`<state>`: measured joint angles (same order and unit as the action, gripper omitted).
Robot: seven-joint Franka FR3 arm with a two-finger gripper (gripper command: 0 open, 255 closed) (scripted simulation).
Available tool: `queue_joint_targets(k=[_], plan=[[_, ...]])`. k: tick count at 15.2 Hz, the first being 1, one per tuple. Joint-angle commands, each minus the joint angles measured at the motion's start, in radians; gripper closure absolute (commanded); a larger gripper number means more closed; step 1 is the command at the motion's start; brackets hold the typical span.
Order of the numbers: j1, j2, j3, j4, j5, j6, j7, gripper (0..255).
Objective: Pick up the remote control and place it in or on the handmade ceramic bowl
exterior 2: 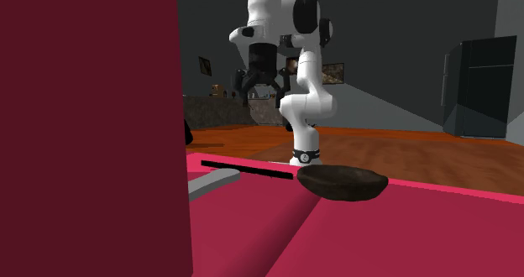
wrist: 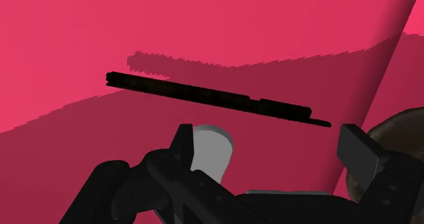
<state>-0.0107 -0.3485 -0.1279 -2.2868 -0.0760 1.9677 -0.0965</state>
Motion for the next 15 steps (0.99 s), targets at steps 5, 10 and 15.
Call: queue_joint_targets(k=[5,10,15], plan=[[-0.008,0.251,-0.037,0.151,0.045,0.091,-0.027,0],[-0.023,0.454,-0.055,0.307,0.098,0.125,-0.054,0],[-0.052,0.659,-0.059,0.497,0.156,0.126,-0.077,0]])
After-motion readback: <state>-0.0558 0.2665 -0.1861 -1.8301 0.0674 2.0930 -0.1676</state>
